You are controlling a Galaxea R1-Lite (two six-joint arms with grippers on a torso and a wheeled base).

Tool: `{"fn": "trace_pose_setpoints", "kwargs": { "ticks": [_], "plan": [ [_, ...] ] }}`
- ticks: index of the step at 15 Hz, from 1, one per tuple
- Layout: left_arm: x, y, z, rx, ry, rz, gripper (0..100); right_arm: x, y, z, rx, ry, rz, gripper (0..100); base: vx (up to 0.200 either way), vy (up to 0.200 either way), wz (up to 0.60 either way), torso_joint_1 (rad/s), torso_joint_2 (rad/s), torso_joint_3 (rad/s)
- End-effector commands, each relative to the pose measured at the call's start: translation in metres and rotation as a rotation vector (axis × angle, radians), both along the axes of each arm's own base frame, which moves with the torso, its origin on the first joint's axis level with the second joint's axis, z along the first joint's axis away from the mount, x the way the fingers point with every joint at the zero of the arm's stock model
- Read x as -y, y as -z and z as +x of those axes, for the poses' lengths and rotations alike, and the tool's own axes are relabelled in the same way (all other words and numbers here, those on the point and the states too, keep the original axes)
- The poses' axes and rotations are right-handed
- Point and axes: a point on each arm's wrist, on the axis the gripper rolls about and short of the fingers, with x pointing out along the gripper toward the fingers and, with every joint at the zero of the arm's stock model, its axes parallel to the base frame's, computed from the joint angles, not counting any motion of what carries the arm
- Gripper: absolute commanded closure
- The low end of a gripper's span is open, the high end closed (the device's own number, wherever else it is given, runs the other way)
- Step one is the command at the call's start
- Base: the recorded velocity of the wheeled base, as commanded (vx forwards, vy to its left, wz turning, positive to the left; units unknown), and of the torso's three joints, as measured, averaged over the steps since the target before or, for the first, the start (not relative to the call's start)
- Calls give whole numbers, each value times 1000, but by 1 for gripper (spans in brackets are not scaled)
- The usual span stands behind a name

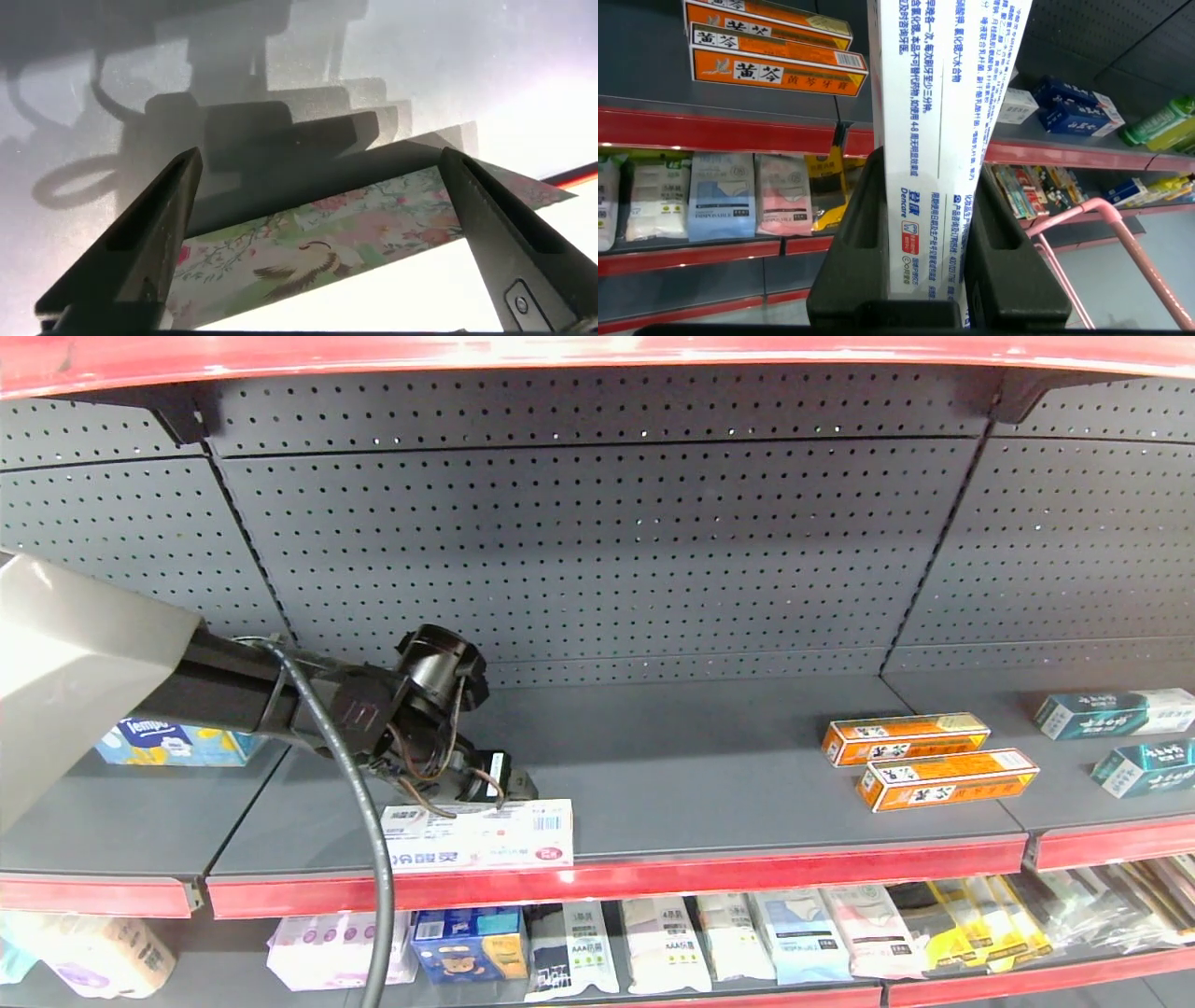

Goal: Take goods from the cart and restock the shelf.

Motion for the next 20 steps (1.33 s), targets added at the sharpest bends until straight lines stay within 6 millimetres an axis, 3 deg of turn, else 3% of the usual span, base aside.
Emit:
{"fn": "trace_pose_setpoints", "kwargs": {
  "ticks": [1,7,8,12,17,20],
  "plan": [
    [-1,-2,-2,-4,1,0,0,0,0,0,0,0,-1,100,0,0,0,0,0,0],
    [1,2,4,25,-1,-13,0,0,0,0,0,0,-1,100,0,0,0,0,0,0],
    [4,0,12,98,-6,-42,0,0,0,0,0,0,-1,100,0,0,0,0,0,0],
    [-4,-14,11,140,-23,-61,0,0,-1,0,1,0,-1,100,0,0,0,0,0,0],
    [-41,-40,-14,184,-91,-75,0,0,-1,1,-1,-23,4,100,0,0,0,0,0,0],
    [-54,-41,-34,252,-108,-100,0,0,-1,1,2,-23,3,100,0,0,0,0,0,0]
  ]
}}
